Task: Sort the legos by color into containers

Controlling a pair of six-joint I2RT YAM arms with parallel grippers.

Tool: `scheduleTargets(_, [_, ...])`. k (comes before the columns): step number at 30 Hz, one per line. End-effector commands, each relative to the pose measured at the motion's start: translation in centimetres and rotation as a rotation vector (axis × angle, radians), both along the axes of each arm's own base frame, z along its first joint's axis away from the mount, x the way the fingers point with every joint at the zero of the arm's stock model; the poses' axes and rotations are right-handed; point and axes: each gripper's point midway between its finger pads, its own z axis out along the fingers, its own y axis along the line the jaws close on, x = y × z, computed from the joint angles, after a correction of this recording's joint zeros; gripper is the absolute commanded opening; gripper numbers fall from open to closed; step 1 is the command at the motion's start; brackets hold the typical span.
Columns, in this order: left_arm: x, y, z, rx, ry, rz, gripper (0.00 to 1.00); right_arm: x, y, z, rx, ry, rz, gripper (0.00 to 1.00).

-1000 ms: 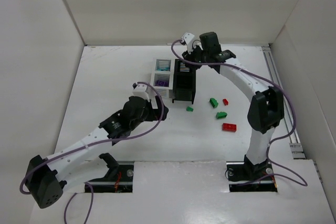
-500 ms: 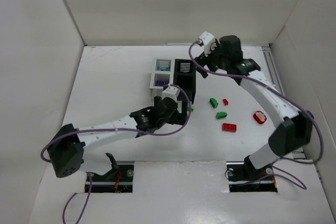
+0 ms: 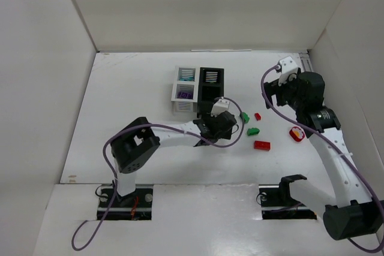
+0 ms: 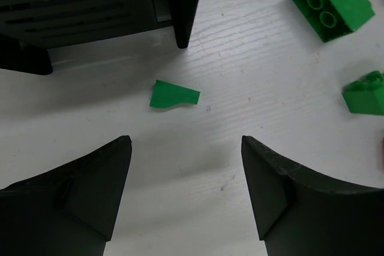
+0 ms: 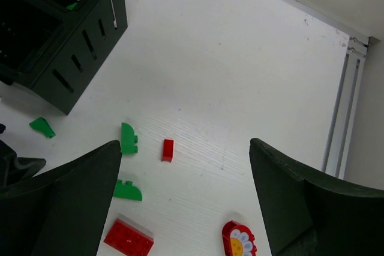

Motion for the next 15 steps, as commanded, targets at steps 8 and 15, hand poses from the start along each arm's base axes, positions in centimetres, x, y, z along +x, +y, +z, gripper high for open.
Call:
scheduleTargets(8, [2.2, -0.1, -1.7, 0.013, -0.041, 0.162, 0.55, -0.3, -1.1, 1.1, -0.007, -0.043, -0.035, 0.92])
scheduleTargets(15, [3.1, -0.2, -2.7, -0.006, -0.055, 0.206, 0.53, -0.4, -1.1, 1.3, -0.005, -0.052, -0.035, 0.92])
